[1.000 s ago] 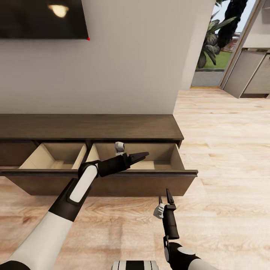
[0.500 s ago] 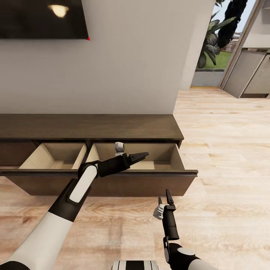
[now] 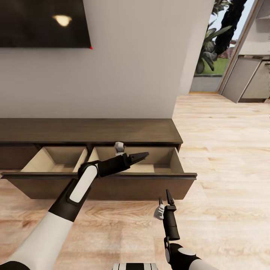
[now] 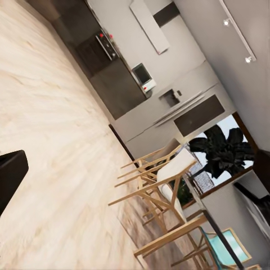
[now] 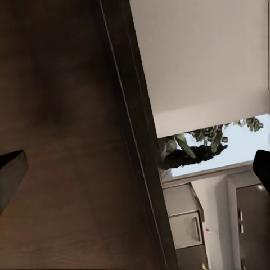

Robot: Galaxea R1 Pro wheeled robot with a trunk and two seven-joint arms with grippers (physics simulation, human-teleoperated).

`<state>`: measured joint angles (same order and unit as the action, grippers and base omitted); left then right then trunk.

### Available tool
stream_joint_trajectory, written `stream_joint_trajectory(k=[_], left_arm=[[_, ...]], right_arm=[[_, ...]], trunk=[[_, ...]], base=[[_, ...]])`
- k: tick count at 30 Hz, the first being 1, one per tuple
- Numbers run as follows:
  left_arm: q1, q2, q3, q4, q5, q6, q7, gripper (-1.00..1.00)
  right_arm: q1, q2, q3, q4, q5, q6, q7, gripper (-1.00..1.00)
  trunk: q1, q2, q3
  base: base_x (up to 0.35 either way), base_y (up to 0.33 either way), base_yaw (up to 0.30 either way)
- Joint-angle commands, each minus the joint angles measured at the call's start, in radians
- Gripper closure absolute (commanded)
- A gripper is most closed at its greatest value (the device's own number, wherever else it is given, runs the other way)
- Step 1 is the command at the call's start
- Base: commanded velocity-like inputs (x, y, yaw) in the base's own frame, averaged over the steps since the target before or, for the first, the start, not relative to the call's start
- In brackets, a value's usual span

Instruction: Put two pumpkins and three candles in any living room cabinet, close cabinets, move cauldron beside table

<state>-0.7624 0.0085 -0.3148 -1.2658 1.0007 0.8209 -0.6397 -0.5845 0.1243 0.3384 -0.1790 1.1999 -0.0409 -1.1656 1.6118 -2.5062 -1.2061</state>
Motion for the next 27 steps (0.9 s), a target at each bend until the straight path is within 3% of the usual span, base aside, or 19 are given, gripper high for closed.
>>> stream_joint_trajectory(k=[1, 27], left_arm=[[0.000, 0.000, 0.000, 0.000, -0.001, 0.000, 0.000, -1.00], [0.000, -0.001, 0.000, 0.001, -0.001, 0.000, 0.000, -1.00]], right_arm=[[0.000, 0.000, 0.000, 0.000, 0.000, 0.000, 0.000, -1.00], [0.000, 0.001, 0.001, 0.010, 0.002, -0.001, 0.004, -1.00]], trunk=[[0.000, 0.000, 0.004], [-0.011, 0.006, 0.097]], base=[[0.000, 0.000, 0.000], [0.000, 0.000, 0.000]])
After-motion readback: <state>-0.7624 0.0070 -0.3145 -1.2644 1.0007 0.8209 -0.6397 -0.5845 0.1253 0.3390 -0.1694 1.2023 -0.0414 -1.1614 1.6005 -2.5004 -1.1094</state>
